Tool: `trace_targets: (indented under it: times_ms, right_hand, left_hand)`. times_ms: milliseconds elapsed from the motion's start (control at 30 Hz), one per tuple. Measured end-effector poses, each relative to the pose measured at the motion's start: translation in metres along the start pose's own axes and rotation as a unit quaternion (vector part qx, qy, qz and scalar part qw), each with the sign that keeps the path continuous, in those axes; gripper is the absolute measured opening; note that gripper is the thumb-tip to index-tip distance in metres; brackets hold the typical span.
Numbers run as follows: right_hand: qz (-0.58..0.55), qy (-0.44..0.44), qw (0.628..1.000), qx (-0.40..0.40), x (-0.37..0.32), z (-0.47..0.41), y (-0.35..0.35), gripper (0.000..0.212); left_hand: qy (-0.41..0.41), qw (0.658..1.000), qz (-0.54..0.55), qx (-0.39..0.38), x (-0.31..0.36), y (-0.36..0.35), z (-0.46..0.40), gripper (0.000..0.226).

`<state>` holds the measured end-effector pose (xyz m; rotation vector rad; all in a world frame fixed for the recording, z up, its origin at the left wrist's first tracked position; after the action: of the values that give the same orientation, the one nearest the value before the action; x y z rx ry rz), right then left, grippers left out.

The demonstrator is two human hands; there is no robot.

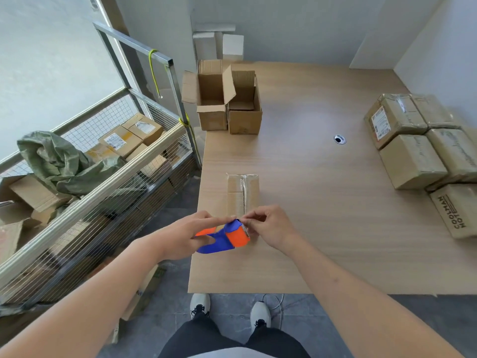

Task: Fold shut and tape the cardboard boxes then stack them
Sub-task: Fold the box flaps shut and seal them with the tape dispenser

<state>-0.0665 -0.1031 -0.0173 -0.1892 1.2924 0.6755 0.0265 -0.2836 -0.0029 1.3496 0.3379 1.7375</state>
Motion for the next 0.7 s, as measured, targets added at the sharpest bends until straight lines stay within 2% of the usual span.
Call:
trace_targets:
  times_ms: [167,333,700]
  right_hand:
    - [0.03,-0.042,0.997,0.063,0.01,0.008,-0.004,0.007]
    - [-0.021,-0.109,0.981,0.159,0.043,0.029,0.035,0.014]
    - [0.018,-0.126,0.969,0.214,0.069,0.014,0.042,0.025]
  left_hand:
    - [-0.01,1.0,-0.014,-0.006,-0.016,-0.008,-0.003,0.066]
    - [0.002,0.997,-0.06,-0.037,-0.048,0.004,0.007,0.058]
    - [0.067,0.993,-0.078,-0.058,-0.069,0.003,-0.018,0.05]
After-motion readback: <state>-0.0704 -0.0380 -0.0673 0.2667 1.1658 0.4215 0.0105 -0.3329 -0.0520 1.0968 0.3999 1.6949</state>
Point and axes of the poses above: each hand's wrist, its own z-axis away from the middle knuckle, its own y-axis out of the back of the hand, x = y × z, the point moved 8 cm from there along -z, towards the middle knuckle, and after that the axes turned 4 degrees about -z, right-handed, at the moved point
